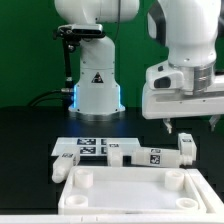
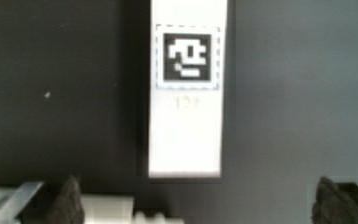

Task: Assemble desk

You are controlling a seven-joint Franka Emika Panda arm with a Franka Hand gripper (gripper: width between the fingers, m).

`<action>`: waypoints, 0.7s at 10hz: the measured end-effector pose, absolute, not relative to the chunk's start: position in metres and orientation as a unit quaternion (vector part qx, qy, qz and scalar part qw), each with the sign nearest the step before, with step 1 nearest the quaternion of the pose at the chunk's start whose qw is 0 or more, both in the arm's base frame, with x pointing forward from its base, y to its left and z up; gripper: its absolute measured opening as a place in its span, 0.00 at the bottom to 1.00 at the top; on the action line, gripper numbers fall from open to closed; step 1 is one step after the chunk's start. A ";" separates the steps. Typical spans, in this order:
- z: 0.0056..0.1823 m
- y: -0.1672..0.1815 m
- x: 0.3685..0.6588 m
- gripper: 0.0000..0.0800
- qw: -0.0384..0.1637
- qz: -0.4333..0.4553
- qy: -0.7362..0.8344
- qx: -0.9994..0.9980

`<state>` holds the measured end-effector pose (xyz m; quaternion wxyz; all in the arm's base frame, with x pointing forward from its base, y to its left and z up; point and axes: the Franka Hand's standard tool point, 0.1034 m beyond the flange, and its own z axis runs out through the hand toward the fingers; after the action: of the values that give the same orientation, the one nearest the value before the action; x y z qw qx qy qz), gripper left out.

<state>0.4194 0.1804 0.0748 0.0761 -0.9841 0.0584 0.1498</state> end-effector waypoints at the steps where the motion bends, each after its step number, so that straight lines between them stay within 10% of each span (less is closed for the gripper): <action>1: 0.088 0.178 0.436 0.81 0.085 0.169 0.050 -0.981; 7: 0.073 0.178 0.444 0.81 0.079 0.381 0.079 -0.918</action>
Offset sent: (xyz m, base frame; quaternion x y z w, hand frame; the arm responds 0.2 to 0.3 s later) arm 0.0000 0.0000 0.0000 0.0000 -0.1938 0.0000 0.9810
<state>0.4440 0.1780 0.0725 0.0787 -0.9176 0.0787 0.3815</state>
